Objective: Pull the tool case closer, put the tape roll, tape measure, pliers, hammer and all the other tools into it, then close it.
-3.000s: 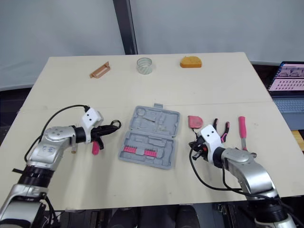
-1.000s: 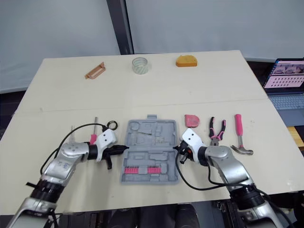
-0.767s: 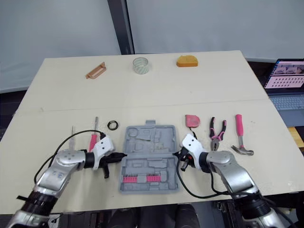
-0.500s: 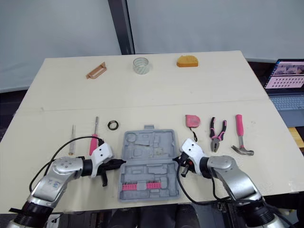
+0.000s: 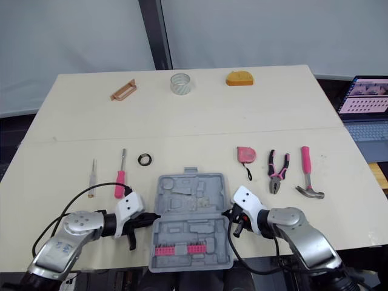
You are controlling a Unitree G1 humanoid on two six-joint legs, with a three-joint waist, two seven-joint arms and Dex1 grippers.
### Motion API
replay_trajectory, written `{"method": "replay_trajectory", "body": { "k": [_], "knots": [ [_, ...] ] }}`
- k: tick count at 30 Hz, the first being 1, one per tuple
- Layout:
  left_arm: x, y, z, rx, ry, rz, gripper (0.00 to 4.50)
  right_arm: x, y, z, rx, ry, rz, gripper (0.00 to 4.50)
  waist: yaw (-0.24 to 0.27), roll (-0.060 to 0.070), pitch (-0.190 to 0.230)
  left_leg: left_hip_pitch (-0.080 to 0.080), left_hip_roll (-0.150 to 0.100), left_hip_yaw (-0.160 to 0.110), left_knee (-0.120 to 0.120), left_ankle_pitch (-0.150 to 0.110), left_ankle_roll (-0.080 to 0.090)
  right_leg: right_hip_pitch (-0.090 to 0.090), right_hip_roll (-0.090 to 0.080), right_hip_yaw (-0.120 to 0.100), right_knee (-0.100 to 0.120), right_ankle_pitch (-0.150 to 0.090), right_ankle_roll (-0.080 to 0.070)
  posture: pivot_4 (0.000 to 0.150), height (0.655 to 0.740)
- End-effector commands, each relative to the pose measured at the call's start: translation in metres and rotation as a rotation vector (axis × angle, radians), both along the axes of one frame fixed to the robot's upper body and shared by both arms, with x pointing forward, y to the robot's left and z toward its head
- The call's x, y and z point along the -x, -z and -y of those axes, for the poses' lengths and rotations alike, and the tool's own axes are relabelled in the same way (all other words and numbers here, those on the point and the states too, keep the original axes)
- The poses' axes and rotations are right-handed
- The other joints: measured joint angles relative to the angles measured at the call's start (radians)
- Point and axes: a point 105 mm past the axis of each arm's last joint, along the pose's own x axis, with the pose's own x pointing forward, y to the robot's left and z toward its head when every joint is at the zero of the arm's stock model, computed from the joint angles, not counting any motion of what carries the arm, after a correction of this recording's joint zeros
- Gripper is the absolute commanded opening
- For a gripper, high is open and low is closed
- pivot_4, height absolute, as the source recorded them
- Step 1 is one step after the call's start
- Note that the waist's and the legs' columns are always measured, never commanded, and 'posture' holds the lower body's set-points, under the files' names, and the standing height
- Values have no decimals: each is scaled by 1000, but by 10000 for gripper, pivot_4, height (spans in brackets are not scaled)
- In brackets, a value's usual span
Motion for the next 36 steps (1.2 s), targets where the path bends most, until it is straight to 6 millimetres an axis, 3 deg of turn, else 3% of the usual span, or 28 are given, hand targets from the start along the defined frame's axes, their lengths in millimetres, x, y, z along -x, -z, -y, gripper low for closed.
{"method": "replay_trajectory", "body": {
  "k": [1,30,36],
  "knots": [
    [9,-5,8,30,30,2,308,5,-11,-7,-35,-35,23,0,1,0,0,0,0,0,0,0,0,0,0,0,0,0,0,1500,7349],
    [15,-1,5,24,22,-14,308,14,-11,-7,-31,-40,-9,0,19,0,0,0,0,1,1,0,0,0,0,1,0,0,0,1500,7349],
    [12,1,-4,3,-4,-7,308,12,-10,-3,-16,-24,-12,0,19,0,0,0,0,1,1,0,0,0,0,1,0,0,0,1500,7349]
  ]
}}
